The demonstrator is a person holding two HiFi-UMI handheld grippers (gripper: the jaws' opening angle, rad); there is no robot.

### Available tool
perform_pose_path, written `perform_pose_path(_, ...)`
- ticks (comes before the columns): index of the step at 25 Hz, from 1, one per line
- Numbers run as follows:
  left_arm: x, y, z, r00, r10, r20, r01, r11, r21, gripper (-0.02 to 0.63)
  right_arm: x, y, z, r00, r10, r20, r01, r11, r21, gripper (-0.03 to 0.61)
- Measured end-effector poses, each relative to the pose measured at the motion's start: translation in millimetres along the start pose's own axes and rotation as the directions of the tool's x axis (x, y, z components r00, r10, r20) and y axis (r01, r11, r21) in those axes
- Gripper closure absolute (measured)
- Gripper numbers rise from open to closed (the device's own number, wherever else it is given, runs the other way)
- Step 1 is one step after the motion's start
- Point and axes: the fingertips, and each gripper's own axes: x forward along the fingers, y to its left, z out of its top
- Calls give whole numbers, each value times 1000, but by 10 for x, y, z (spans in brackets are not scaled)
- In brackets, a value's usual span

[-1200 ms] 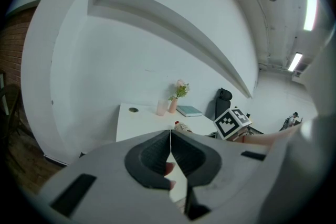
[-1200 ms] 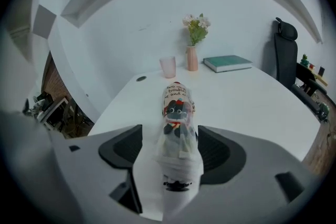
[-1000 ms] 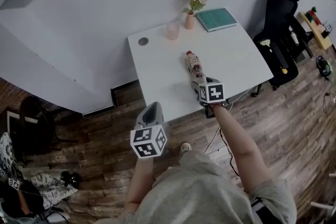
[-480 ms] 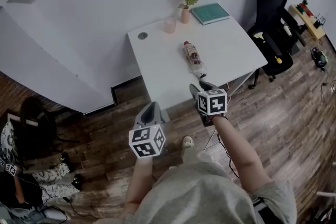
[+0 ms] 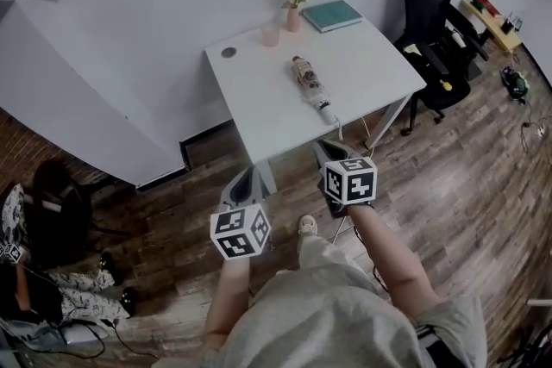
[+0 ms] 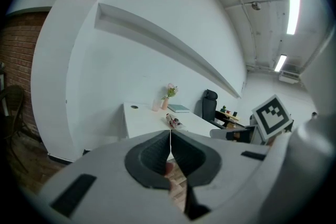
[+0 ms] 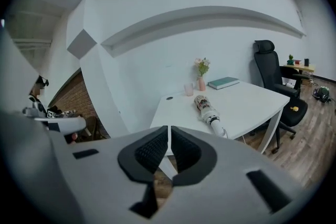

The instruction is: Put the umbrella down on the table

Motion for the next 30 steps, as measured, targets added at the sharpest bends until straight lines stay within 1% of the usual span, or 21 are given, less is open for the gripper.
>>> perform_pose_path(3,-196,-58,-55,1000,-7,5,7,1000,6,606,-247,96,-55,1000,-13,23,13,1000,-9,577)
perform_pose_path(10,-596,-183,-163,1000,-17,15,17,1000,12,606,-762,330,-206,997,-20,75,22,999,-30,578)
perform_pose_path(17,-996,-360,-277,999,-26,29,25,999,23,604,-1234,547,-361,993,0,118,4,999,-38,578)
perform_pose_path(24,-1274,-488,-370,999,-30,45,28,999,33,606,-1552,718,-498,989,18,145,-8,997,-71,578)
perform_pose_path(30,-1458,-513,-402,998,-19,58,17,999,43,604,-1743,842,-575,985,29,168,-15,996,-86,578)
